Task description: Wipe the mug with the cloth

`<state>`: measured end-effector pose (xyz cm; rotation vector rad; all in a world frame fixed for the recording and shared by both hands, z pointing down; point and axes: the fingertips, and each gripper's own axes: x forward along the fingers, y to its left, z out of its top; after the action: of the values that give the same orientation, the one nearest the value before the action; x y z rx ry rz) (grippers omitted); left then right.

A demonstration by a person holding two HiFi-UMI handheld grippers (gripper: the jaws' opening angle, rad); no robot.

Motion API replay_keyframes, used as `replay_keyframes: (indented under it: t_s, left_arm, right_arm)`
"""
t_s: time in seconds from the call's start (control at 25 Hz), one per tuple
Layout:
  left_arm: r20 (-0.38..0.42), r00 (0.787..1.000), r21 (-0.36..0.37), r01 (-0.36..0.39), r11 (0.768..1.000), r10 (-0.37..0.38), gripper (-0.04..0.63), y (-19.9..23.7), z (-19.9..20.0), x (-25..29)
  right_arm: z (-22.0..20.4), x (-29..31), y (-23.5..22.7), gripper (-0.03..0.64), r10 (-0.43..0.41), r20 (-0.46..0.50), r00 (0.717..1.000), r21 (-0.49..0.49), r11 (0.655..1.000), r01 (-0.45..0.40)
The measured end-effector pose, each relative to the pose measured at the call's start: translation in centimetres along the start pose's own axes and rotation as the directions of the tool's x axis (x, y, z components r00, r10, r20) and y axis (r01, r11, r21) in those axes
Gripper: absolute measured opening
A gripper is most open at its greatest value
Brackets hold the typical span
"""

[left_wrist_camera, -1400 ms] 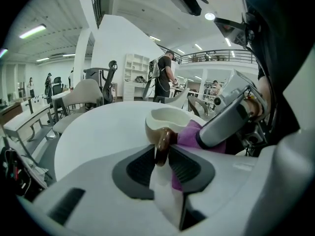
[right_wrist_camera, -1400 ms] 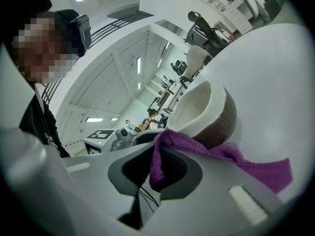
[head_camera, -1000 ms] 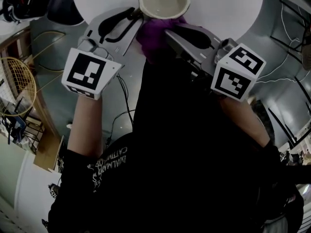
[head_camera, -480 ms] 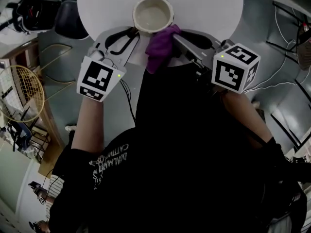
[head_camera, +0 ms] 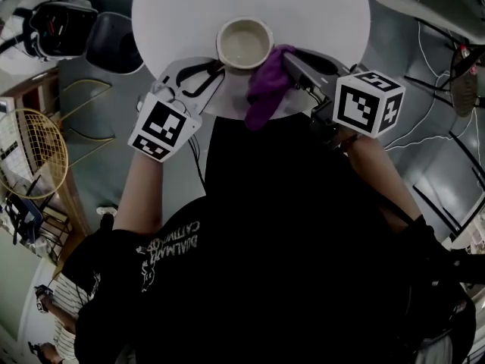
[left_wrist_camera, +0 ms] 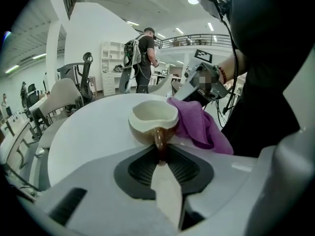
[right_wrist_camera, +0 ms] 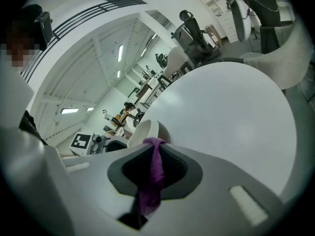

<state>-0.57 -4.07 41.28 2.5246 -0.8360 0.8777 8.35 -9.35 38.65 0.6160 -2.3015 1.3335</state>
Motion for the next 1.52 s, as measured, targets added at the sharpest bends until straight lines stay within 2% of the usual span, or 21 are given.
replay_keyframes:
  t_s: [0.12,0.48,0.68,0.84,1.12,1.32,1.52]
  left_arm:
    - [0.008,0.999,0.022,0.041,0.999,-0.041,0.071,-0.2,0.3,-0.1]
    - [0.041,0.994,0.028,0.096,0.995,-0.097,0.072,-0.2,-0.2,-0.1]
    - [0.05,0.992,0.033,0.115,0.993,-0.117,0.072,-0.5,-0.2,0.1]
    - [0.032,0.989,0.077,0.145,0.986,-0.148,0.072,-0.1,-0.3,0.1]
    - [0.024,0.986,0.093,0.164,0.982,-0.167,0.072,-0.3,-0.1,-0.4]
    - [0.042,0.979,0.086,0.195,0.977,-0.199,0.077,-0.3,0.2,-0.6]
    - [0.044,0.979,0.069,0.195,0.978,-0.198,0.075,-0.3,0.1,-0.6]
  right_arm:
    - [1.0,0.2,-0.2,0.034,-0.036,-0.023,0.999,-0.019,0.999,0.036]
    - [3.6,1.0,-1.6,0.034,-0.139,-0.053,0.989,-0.07,0.988,0.136]
    - [4.5,1.8,-1.8,0.034,-0.173,-0.098,0.98,-0.174,0.973,0.154]
    - [5.1,2.4,-1.7,0.034,-0.195,-0.069,0.978,-0.208,0.962,0.177]
    - [6.4,3.6,-1.1,0.034,-0.235,-0.068,0.97,-0.304,0.931,0.204]
    - [7.5,5.1,-0.5,0.034,-0.263,-0.075,0.962,-0.353,0.909,0.221]
    - [7.8,5.7,-0.3,0.034,-0.281,-0.083,0.956,-0.387,0.893,0.229]
